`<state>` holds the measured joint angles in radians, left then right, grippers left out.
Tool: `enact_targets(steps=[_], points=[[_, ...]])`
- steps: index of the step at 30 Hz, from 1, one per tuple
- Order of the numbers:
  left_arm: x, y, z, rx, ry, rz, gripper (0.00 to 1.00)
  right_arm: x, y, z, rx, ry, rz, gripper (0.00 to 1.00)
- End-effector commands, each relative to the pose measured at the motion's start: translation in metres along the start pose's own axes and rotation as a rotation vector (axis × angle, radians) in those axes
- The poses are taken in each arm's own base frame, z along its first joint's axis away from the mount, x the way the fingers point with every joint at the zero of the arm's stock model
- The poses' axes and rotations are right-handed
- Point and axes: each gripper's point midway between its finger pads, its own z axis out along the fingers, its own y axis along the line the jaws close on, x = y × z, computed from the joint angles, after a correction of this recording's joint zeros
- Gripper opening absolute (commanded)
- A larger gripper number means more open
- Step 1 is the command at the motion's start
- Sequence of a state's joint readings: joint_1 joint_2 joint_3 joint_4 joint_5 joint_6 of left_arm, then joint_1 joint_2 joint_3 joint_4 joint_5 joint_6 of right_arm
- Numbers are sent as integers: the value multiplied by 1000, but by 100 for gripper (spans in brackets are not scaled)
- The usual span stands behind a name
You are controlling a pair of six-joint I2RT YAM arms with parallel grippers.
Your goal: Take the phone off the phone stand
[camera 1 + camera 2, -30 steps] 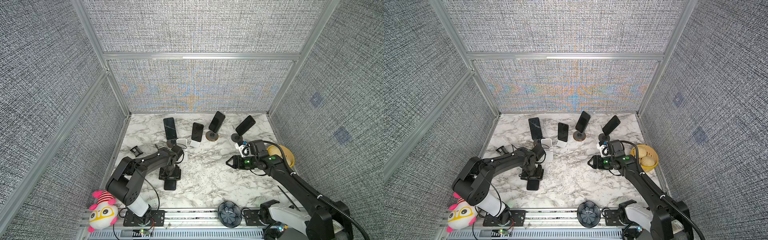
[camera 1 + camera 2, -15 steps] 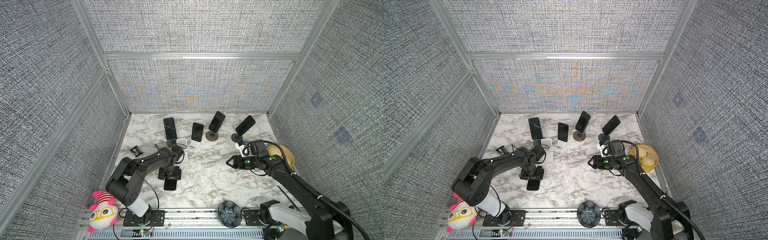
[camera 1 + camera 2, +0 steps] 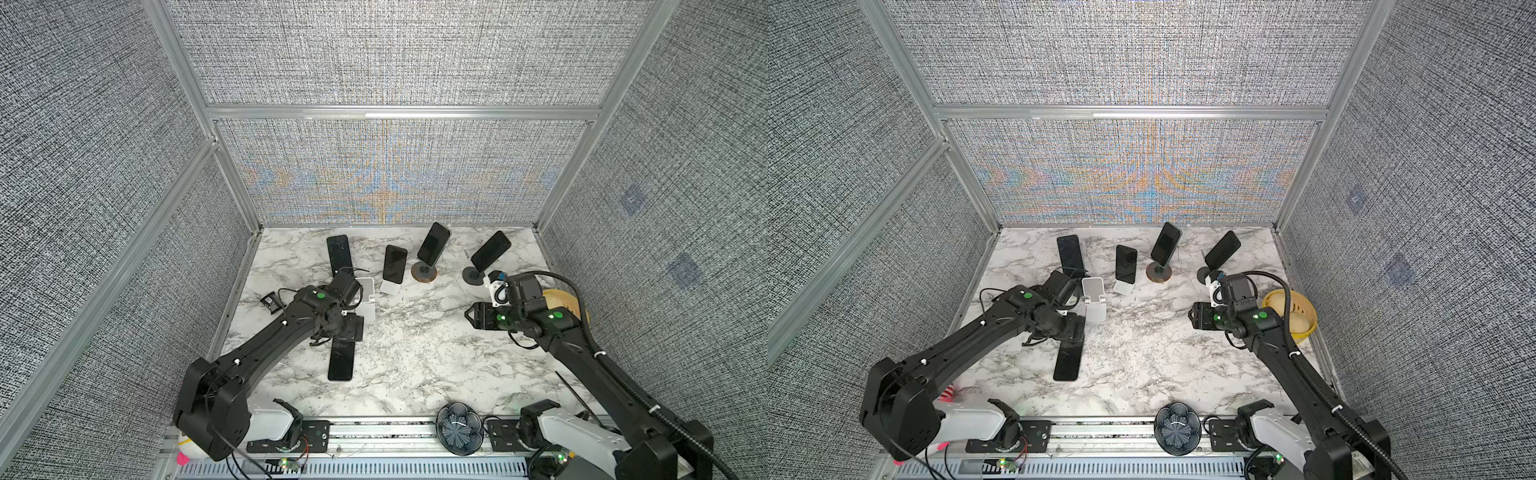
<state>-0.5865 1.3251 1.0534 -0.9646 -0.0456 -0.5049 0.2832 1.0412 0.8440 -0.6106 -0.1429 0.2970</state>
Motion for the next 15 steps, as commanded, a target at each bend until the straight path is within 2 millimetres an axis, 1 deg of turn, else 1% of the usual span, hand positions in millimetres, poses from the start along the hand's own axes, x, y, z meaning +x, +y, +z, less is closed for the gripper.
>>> enact_targets(steps=[1,4,6,7,8,9,10,13,15], points=[[-10,6,-18,-33,-53,-8,93,-20,-30,-14,178,-87,52,77],[-27,3,-28,-11,-138,-46,94,-40,-52,-28,322,-159,126,88],[-35,-1,-31,17,-191,-74,94,-54,-62,-36,393,-208,172,92],[-39,-4,-31,34,-216,-90,94,-62,-64,-37,409,-231,190,93],[-42,-6,-31,51,-235,-96,94,-63,-67,-33,419,-232,203,94],[-46,-9,-31,70,-260,-96,94,-79,-63,-39,408,-272,218,94],[-48,-11,-31,83,-278,-96,94,-85,-62,-38,400,-287,226,94],[-52,-14,-30,102,-302,-77,94,-99,-62,-30,368,-288,250,94],[-52,-16,-30,111,-299,-65,94,-102,-62,-22,330,-270,268,93]])
